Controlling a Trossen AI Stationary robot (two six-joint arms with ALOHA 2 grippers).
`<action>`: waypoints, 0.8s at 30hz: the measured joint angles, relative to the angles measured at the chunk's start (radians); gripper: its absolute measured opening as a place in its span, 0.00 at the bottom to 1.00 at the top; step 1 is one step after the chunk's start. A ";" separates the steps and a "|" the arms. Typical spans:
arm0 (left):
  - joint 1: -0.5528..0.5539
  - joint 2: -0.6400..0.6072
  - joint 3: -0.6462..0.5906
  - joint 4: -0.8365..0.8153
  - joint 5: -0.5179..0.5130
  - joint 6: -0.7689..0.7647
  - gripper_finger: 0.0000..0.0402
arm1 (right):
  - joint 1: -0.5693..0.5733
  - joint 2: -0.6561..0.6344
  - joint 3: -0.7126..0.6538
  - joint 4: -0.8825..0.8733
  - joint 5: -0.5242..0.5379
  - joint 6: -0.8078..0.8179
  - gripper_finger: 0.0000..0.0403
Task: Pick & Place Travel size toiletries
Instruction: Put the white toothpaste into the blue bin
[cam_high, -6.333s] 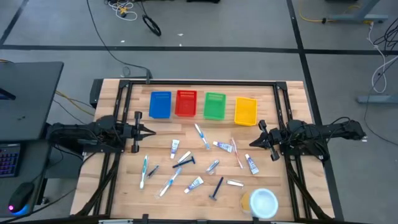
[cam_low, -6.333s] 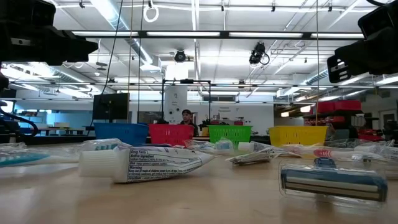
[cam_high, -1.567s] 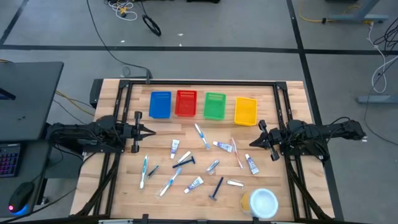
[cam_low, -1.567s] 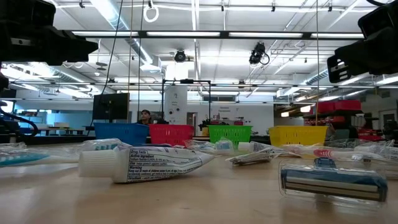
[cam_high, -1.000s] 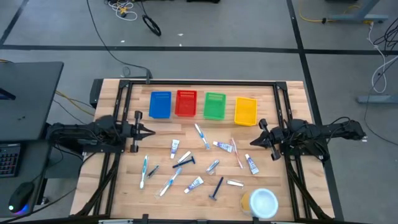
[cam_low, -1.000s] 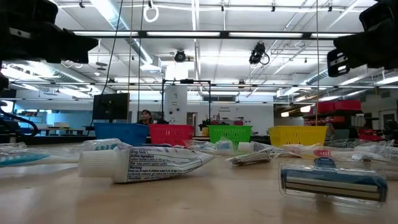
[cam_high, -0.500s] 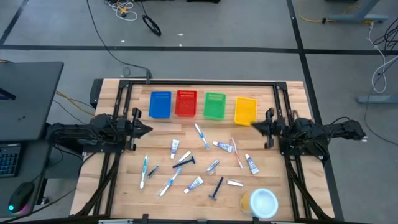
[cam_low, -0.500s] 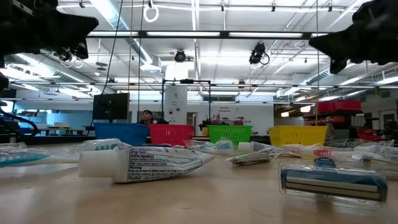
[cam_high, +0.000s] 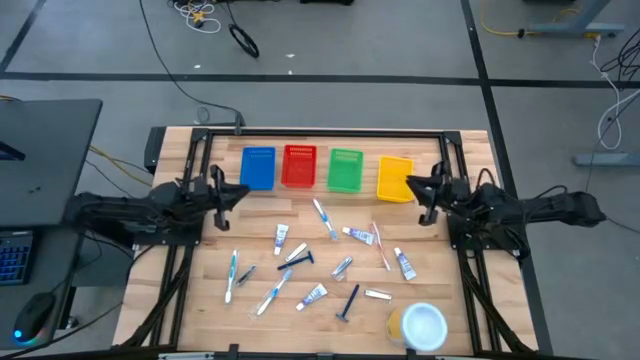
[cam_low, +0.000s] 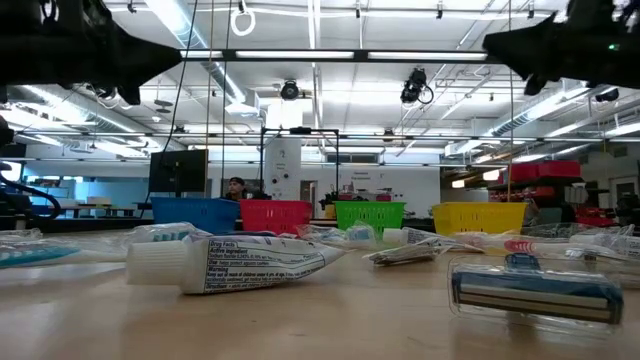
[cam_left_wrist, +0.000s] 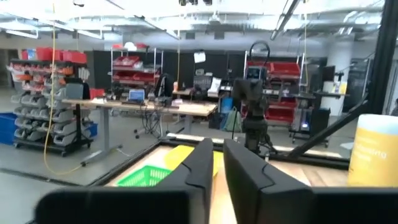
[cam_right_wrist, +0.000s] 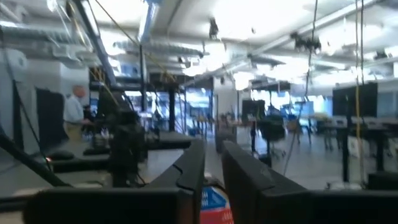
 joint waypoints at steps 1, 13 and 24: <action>0.000 0.031 0.015 0.001 -0.003 0.000 0.17 | -0.010 0.039 0.019 0.003 0.000 0.013 0.19; 0.000 0.572 0.379 -0.296 -0.005 -0.142 0.37 | -0.105 0.480 0.350 -0.350 -0.004 0.105 0.24; -0.003 0.970 0.730 -0.858 0.073 -0.590 0.35 | -0.142 0.627 0.392 -0.473 -0.114 0.144 0.24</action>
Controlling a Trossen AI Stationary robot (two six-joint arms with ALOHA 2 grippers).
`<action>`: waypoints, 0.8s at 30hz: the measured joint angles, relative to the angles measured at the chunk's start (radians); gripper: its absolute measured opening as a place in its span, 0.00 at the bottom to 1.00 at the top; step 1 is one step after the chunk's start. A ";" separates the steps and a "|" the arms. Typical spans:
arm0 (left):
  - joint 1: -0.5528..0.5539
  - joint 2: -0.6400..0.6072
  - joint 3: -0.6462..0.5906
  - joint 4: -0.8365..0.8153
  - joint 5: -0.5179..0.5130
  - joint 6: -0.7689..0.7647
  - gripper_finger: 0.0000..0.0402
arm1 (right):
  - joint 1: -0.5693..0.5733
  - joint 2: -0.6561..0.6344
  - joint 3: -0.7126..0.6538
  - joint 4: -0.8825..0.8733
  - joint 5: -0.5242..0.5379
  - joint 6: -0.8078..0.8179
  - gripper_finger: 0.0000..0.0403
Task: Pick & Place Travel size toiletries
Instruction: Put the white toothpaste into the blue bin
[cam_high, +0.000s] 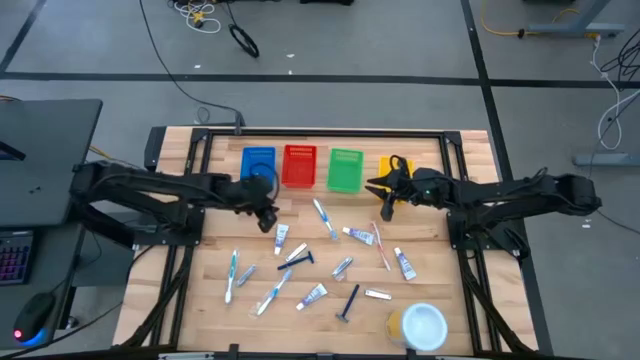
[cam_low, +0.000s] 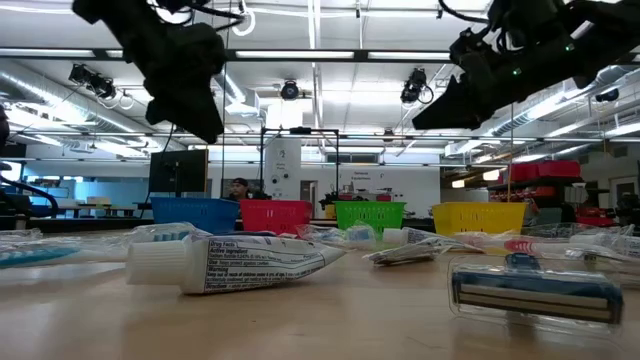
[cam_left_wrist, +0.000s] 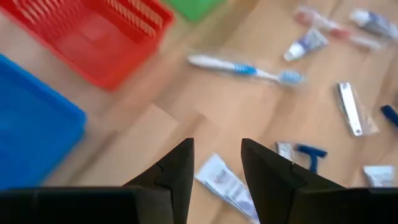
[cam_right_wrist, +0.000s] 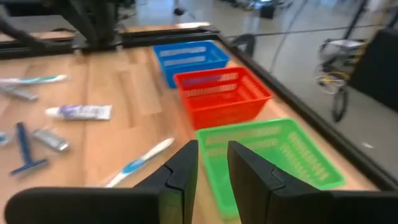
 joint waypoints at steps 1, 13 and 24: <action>-0.003 0.027 0.012 0.002 0.027 -0.009 0.35 | -0.004 0.004 0.000 0.000 -0.015 -0.003 0.24; -0.076 0.251 0.054 0.002 0.214 -0.190 0.41 | -0.018 0.008 0.001 0.083 0.001 -0.012 0.24; -0.137 0.316 0.054 0.001 0.181 -0.333 0.41 | -0.056 0.008 0.001 0.193 0.038 -0.143 0.24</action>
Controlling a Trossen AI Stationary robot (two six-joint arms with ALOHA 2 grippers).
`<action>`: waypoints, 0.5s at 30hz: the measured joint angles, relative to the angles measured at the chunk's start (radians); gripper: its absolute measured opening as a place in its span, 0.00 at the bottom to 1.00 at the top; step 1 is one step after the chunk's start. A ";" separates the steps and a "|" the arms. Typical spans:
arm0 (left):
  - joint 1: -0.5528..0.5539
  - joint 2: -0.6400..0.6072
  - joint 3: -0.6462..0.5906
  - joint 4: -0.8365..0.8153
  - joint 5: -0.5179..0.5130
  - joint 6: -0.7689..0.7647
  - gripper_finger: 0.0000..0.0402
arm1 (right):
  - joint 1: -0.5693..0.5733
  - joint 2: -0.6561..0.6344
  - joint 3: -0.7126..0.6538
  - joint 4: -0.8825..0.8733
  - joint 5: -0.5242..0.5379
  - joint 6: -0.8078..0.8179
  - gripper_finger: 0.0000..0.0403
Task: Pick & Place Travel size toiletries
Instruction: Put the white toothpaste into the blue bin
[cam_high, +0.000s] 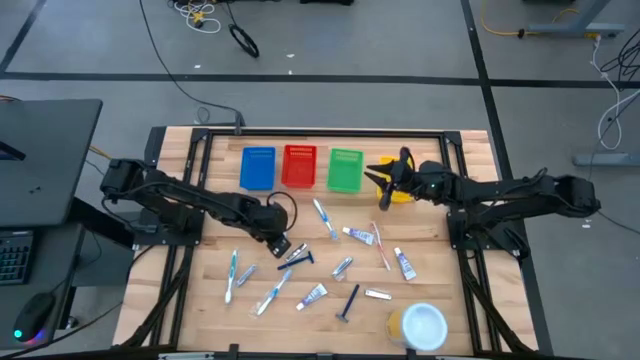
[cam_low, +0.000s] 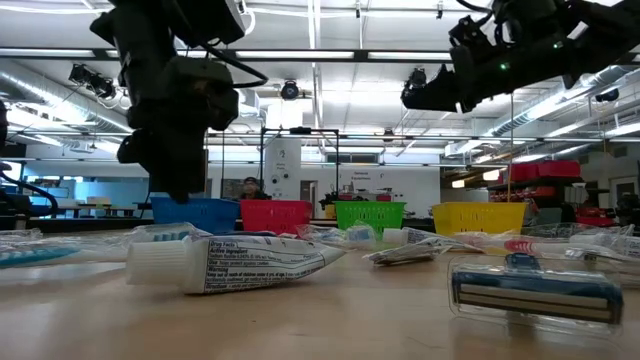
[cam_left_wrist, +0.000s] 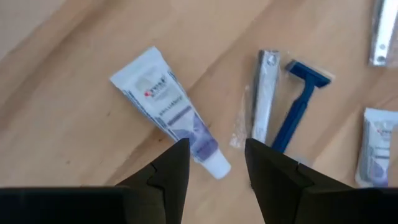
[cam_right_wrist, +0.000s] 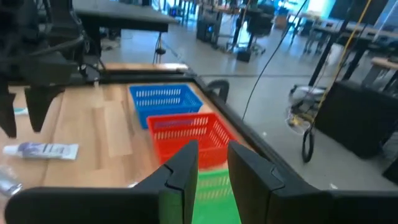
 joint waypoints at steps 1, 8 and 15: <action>0.000 0.000 0.000 0.000 -0.004 -0.001 0.41 | -0.007 0.000 0.000 0.016 -0.002 -0.001 0.24; -0.001 0.000 0.000 0.000 -0.057 -0.032 0.41 | -0.059 0.000 0.000 0.096 -0.003 -0.001 0.24; 0.000 -0.001 -0.009 -0.003 -0.068 -0.028 0.41 | -0.109 0.000 0.000 0.100 -0.004 0.002 0.24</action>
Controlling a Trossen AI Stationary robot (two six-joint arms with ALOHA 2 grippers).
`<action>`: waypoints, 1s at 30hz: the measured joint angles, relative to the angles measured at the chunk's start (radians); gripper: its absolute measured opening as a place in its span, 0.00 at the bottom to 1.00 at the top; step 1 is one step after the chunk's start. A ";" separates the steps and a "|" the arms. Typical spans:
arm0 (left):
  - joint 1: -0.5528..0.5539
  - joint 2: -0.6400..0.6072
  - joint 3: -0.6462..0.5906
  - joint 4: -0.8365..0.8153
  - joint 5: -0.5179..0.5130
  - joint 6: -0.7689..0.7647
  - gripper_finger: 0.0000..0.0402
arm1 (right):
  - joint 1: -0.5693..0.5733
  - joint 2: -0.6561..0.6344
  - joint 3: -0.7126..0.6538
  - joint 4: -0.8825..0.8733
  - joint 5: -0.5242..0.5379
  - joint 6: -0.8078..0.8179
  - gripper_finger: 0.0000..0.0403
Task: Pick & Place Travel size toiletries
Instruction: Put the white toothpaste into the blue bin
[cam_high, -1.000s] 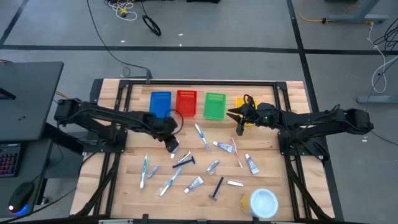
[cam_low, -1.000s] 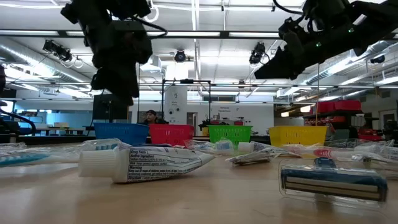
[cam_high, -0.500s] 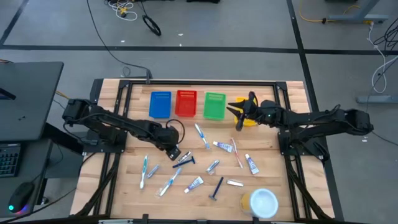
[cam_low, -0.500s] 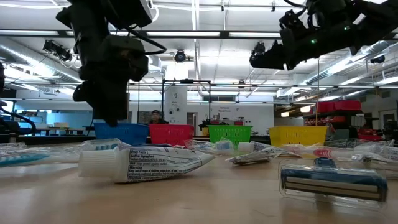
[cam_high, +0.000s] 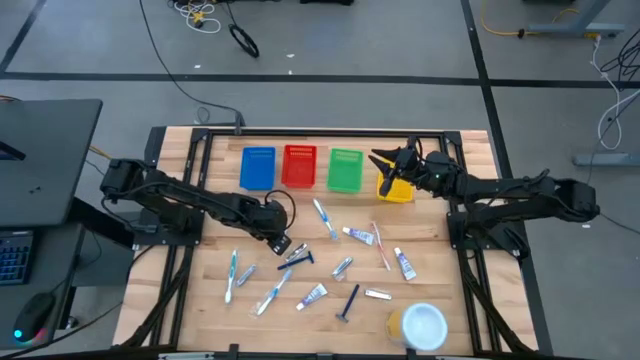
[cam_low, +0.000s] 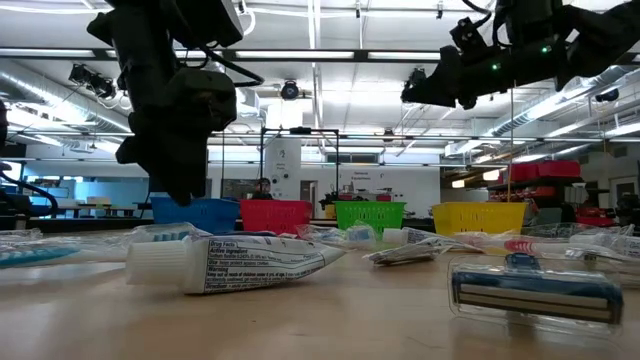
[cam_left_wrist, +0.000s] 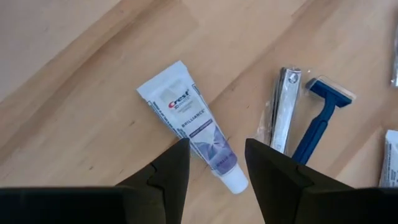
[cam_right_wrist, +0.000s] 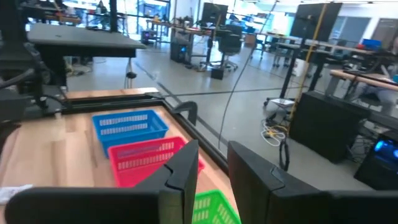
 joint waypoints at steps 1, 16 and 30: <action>0.000 0.000 0.000 0.003 0.001 0.005 0.41 | -0.006 0.000 0.000 0.000 0.000 0.002 0.24; 0.006 0.093 0.005 0.034 0.113 0.049 0.41 | -0.019 0.003 0.000 0.010 -0.002 0.002 0.24; 0.023 0.097 0.003 0.045 0.100 0.136 0.60 | -0.025 0.031 -0.001 0.035 -0.003 0.005 0.24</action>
